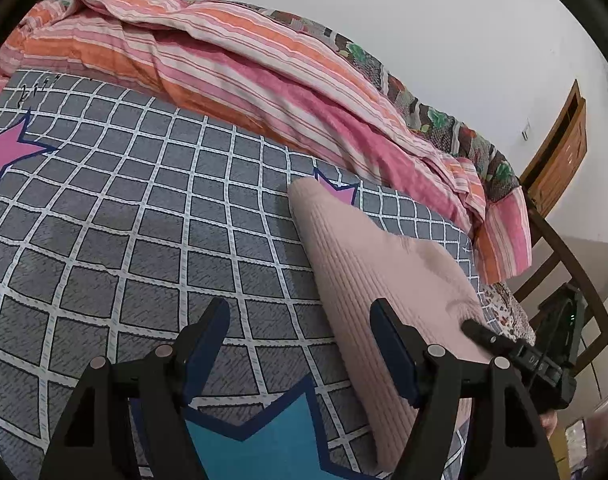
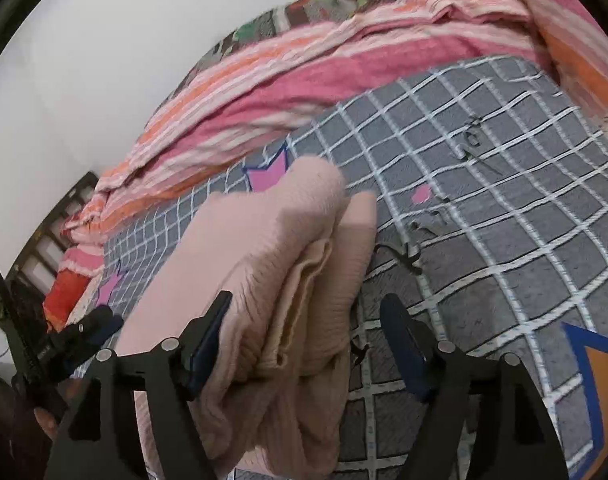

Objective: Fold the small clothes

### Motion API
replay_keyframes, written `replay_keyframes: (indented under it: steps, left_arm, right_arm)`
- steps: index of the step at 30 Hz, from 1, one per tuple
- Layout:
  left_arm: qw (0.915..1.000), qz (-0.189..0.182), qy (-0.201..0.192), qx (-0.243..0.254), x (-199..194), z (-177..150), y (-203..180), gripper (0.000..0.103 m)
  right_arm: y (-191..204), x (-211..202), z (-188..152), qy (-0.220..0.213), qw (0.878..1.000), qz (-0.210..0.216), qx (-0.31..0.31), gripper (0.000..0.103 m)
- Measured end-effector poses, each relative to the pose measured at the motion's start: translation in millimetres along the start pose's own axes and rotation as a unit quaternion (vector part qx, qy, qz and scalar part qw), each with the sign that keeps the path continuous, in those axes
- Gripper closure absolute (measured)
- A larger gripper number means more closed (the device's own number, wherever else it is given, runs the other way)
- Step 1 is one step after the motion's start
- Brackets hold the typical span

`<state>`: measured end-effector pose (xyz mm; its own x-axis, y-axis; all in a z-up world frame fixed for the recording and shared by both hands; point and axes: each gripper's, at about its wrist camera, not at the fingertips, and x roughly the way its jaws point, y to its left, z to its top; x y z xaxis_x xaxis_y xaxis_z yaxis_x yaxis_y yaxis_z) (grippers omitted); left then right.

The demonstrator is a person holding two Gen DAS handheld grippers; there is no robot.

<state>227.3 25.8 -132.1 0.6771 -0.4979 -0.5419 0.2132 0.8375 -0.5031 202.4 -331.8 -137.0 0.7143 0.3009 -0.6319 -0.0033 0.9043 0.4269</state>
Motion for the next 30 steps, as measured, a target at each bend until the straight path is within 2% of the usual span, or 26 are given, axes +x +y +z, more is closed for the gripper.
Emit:
replay_keyframes:
  steps: [2,6,14,22,23,24,28,30]
  left_arm:
    - [1.0000,-0.007,-0.001,-0.002,-0.3,0.3,0.1,0.032]
    - [0.9998,-0.019,-0.003,-0.006,-1.2,0.4,-0.4,0.032]
    - [0.9991,-0.027,0.001,-0.034,1.8,1.3,6.5,0.032]
    - [0.9986,-0.034,-0.009,-0.040,-6.9,4.8,10.8,0.032]
    - [0.9985,-0.036,-0.010,-0.041,-7.8,5.3,11.4,0.032]
    - [0.9983,-0.037,-0.011,-0.043,-8.7,5.8,12.0,0.032]
    - [0.9983,-0.032,-0.012,-0.047,-10.5,6.6,15.8,0.032]
    - [0.9987,-0.020,-0.013,-0.045,-11.3,7.0,18.1,0.032]
  right_arm:
    - [-1.5,7.9,-0.6,0.019,1.000,0.010,0.004,0.028]
    - [-6.4,13.3,0.1,0.026,0.999,0.020,0.018,0.023]
    - [-4.4,18.5,0.9,0.038,0.999,0.017,0.019,0.021]
    - [-1.8,30.9,7.2,0.036,0.999,0.019,0.024,0.022]
    - [-0.9,32.5,7.0,0.036,0.999,0.017,0.025,0.025]
    - [0.2,33.3,6.5,0.036,0.999,0.017,0.024,0.034]
    - [3.8,35.3,4.9,0.035,0.999,0.032,0.026,0.045]
    - [4.2,33.0,5.4,0.027,0.999,0.035,0.030,0.057]
